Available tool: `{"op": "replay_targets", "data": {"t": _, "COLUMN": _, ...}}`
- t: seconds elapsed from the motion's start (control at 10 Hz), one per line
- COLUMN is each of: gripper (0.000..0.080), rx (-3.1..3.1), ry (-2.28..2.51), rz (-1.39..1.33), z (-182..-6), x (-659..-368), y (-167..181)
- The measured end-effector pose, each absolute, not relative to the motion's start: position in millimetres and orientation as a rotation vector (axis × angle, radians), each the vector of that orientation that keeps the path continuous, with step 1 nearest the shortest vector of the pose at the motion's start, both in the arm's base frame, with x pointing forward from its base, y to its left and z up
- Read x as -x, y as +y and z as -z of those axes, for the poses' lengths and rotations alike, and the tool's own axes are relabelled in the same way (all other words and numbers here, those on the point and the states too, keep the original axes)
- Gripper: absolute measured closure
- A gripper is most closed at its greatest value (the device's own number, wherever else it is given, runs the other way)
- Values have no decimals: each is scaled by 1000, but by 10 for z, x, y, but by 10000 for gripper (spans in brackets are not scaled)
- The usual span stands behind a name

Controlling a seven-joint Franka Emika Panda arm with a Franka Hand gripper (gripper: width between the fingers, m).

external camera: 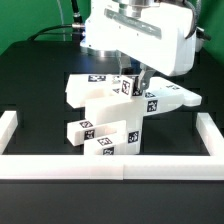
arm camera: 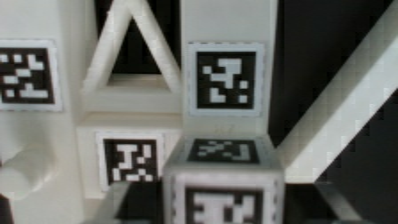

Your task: Assemble chair

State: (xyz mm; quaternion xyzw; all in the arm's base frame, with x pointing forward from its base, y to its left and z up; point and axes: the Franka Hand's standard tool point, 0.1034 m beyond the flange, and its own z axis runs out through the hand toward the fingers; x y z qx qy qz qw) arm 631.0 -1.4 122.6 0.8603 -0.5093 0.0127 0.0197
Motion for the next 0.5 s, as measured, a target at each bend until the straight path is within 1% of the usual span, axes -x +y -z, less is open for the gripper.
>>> {"op": "replay_targets", "data": {"t": 0.1, "gripper": 332, "rx": -2693, "ry": -1532, "rz": -37, "z": -1226, "x": -6309, "y": -15}}
{"op": "replay_targets", "data": {"t": 0.2, "gripper": 193, "rx": -2737, "ry": -1446, "rz": -35, "z": -1232, "x": -6312, "y": -14}}
{"op": "replay_targets", "data": {"t": 0.3, "gripper": 193, "rx": -2788, "ry": -1345, "rz": -33, "z": -1233, "x": -6314, "y": -15}}
{"op": "replay_targets", "data": {"t": 0.4, "gripper": 163, "rx": -2830, "ry": -1252, "rz": -30, "z": -1229, "x": -6310, "y": -18}}
{"op": "replay_targets", "data": {"t": 0.5, "gripper": 163, "rx": -2868, "ry": -1160, "rz": -28, "z": -1229, "x": -6310, "y": -19}}
